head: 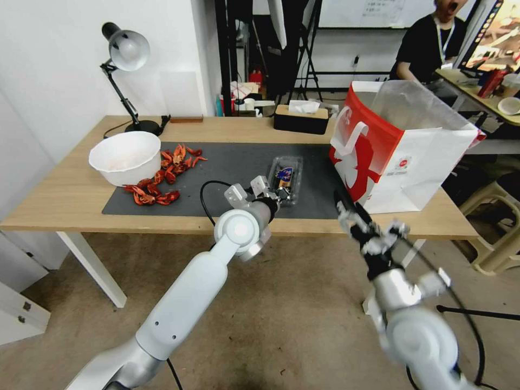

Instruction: Close the takeout container lid, then place the container into the takeout bag.

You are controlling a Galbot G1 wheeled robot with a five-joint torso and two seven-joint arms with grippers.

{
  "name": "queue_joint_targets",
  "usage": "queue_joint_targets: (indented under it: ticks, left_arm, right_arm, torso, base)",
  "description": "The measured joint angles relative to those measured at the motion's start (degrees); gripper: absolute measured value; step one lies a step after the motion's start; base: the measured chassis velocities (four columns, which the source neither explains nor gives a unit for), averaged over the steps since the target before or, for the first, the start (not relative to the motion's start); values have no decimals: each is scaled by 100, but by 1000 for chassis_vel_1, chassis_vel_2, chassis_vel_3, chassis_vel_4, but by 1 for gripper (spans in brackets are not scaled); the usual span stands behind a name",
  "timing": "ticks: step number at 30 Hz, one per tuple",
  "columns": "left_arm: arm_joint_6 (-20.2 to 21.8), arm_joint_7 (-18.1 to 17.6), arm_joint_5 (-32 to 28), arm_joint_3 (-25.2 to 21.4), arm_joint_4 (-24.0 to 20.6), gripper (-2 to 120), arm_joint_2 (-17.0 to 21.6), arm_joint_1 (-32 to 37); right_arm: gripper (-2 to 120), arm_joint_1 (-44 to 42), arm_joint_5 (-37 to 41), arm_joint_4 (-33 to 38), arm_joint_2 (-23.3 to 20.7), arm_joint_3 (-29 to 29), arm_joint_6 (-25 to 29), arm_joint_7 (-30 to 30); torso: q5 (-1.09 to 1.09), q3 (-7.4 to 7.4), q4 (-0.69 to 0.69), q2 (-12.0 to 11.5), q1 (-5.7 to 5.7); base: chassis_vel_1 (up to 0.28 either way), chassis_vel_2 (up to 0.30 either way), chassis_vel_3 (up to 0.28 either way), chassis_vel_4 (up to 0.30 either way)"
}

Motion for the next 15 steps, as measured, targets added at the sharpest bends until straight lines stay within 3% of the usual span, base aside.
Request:
queue_joint_targets:
  ticks: [6, 11, 15]
  left_arm:
    - [-31, -8, 37, 9, 65, 0, -31, -15]
    - [-68, -15, 49, 11, 90, 0, -41, -23]
    - [-85, -19, 50, 6, 99, 0, -30, -27]
  right_arm:
    - [100, 1074, 962, -565, -194, -351, -387, 693]
    - [100, 1647, 1238, -920, -197, -577, -692, 1181]
    - [100, 2313, 1333, -1351, -154, -938, -1154, 1905]
  torso:
    - [0, 0, 2, 0, 0]
    - [0, 0, 0, 0, 1]
    - [-1, 0, 0, 0, 1]
  base:
    - [0, 0, 0, 0]
    - [0, 0, 0, 0]
    - [0, 0, 0, 0]
